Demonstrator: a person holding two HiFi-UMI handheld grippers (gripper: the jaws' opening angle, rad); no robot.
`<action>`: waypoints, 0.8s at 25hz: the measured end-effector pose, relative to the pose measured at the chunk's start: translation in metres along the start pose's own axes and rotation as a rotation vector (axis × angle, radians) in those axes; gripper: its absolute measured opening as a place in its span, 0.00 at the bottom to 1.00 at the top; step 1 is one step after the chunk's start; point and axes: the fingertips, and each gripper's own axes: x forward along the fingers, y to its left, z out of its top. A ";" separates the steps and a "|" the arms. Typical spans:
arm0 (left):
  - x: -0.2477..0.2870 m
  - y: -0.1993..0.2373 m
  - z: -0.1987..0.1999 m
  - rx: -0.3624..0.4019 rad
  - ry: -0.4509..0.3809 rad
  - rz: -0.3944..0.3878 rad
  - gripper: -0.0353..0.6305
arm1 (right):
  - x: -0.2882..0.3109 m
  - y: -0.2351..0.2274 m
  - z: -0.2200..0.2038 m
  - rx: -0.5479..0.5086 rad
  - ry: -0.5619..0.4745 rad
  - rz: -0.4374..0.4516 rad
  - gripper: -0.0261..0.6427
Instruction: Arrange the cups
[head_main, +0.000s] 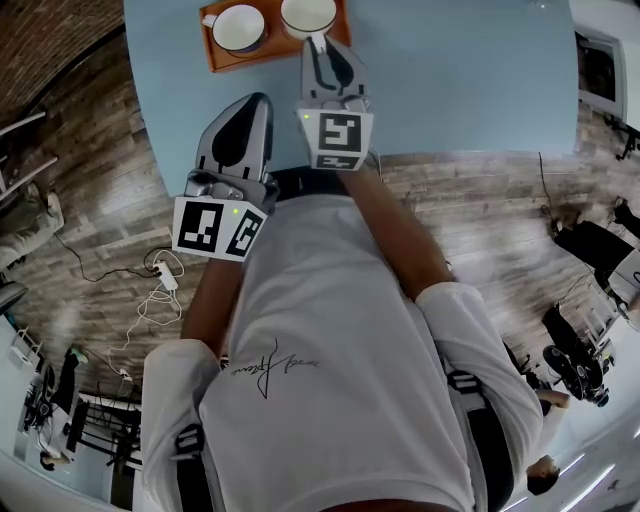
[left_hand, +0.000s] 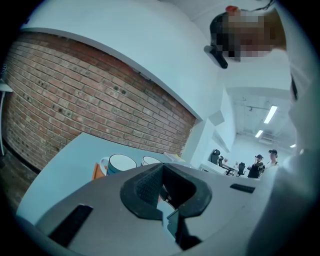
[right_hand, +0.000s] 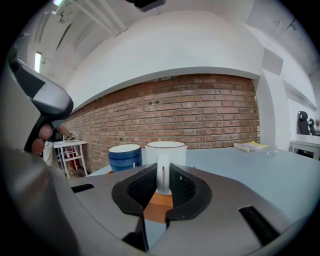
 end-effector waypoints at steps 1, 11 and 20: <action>0.000 0.000 0.000 -0.002 -0.001 0.001 0.06 | 0.000 0.000 -0.001 0.002 0.001 -0.001 0.14; -0.001 0.005 -0.001 -0.012 0.001 0.012 0.06 | 0.000 0.000 -0.008 -0.005 -0.001 -0.011 0.14; 0.001 0.004 -0.003 -0.018 0.002 0.013 0.06 | -0.004 0.001 -0.014 0.004 -0.012 -0.025 0.14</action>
